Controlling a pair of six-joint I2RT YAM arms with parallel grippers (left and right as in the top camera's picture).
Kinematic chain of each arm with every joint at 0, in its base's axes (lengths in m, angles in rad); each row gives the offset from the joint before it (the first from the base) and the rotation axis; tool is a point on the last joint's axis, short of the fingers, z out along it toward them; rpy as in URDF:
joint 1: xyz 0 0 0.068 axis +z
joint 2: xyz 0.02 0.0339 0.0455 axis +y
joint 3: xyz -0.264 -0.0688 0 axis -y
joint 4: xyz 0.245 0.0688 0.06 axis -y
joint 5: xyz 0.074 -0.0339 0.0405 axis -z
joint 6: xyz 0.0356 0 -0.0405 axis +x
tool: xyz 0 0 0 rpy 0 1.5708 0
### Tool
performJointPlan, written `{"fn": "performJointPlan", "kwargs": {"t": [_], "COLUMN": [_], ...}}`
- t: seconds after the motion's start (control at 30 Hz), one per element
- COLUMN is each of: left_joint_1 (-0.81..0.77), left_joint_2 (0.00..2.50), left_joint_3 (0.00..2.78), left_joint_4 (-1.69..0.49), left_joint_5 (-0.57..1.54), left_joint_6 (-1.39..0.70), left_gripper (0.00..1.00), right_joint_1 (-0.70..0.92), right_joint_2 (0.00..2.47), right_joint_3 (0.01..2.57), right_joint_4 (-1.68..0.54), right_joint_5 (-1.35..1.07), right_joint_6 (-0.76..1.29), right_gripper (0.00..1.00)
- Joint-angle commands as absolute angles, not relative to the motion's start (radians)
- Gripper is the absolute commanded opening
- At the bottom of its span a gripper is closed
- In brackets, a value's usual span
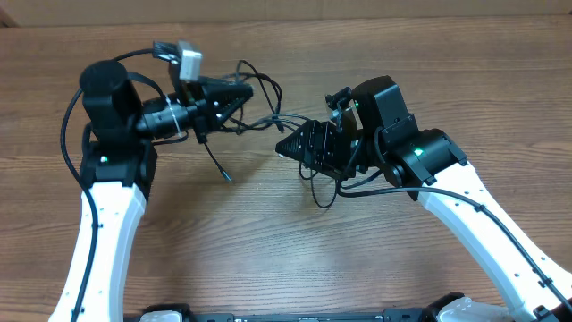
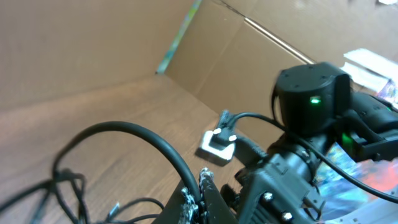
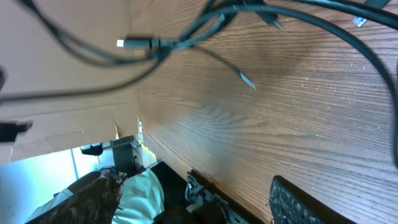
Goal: Untangle cables
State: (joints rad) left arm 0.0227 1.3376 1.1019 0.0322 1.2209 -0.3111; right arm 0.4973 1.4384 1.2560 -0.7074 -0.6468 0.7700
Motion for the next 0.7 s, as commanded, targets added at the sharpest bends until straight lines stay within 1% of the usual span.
{"fn": "performJointPlan", "kwargs": {"t": [0.0,0.07,0.1,0.13,0.27,0.37,0.5,0.57,0.67], "left_joint_1": [0.034,0.017,-0.002,-0.022,-0.125,-0.175,-0.189,-0.186,-0.177], "left_joint_2": [1.423,1.459,1.475,1.485,1.489,1.479,1.469,1.469,1.469], "left_joint_3": [1.109,1.109,1.109,1.109,1.109,1.109,1.109,1.109,1.109], "left_joint_4": [0.001,-0.017,-0.018,-0.017,0.004,0.107,0.307,0.418,0.571], "left_joint_5": [1.303,1.354,1.411,1.447,1.52,1.513,1.513,1.52,1.528], "left_joint_6": [-0.389,-0.409,-0.421,-0.435,-0.492,-0.639,-0.88,-0.976,-1.084], "left_gripper": [0.04,0.04,0.04,0.04,0.04,0.04,0.04,0.04,0.04], "right_joint_1": [0.493,0.493,0.493,0.493,0.493,0.493,0.493,0.49,0.487], "right_joint_2": [1.441,1.441,1.441,1.441,1.441,1.441,1.441,1.441,1.441], "right_joint_3": [1.275,1.275,1.275,1.275,1.275,1.275,1.275,1.275,1.275], "right_joint_4": [-0.702,-0.7,-0.698,-0.697,-0.674,-0.668,-0.672,-0.673,-0.672], "right_joint_5": [-0.617,-0.604,-0.587,-0.57,-0.485,-0.401,-0.292,-0.278,-0.284], "right_joint_6": [0.754,0.754,0.752,0.746,0.635,0.495,0.331,0.327,0.327], "right_gripper": [0.75,0.75,0.76,0.78,0.79,0.82,0.84,0.86,0.87]}}
